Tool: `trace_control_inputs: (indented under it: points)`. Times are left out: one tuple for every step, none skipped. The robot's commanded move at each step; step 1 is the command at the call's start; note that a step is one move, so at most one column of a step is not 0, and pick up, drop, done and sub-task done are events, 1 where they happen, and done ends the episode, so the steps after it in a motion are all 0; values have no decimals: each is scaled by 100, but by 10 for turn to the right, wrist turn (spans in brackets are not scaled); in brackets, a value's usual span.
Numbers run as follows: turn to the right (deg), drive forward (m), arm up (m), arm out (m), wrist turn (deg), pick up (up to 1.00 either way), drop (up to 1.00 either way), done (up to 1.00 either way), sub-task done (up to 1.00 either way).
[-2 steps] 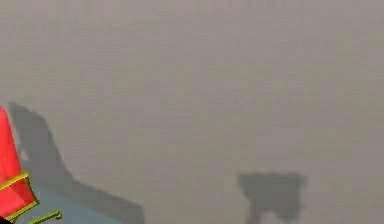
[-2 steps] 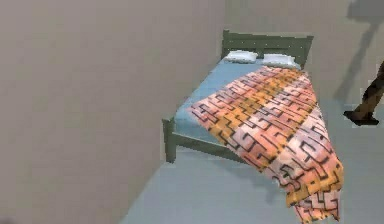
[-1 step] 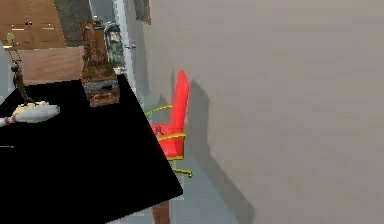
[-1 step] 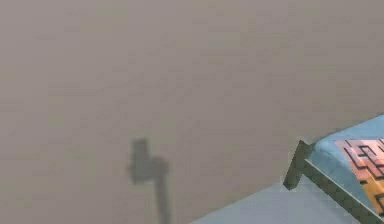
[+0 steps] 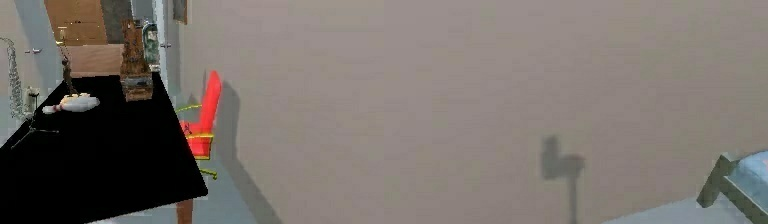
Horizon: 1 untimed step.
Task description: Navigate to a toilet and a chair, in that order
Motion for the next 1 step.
trace_control_inputs:
  points:
    - [0,0,0,0,0,0,0,100,0]
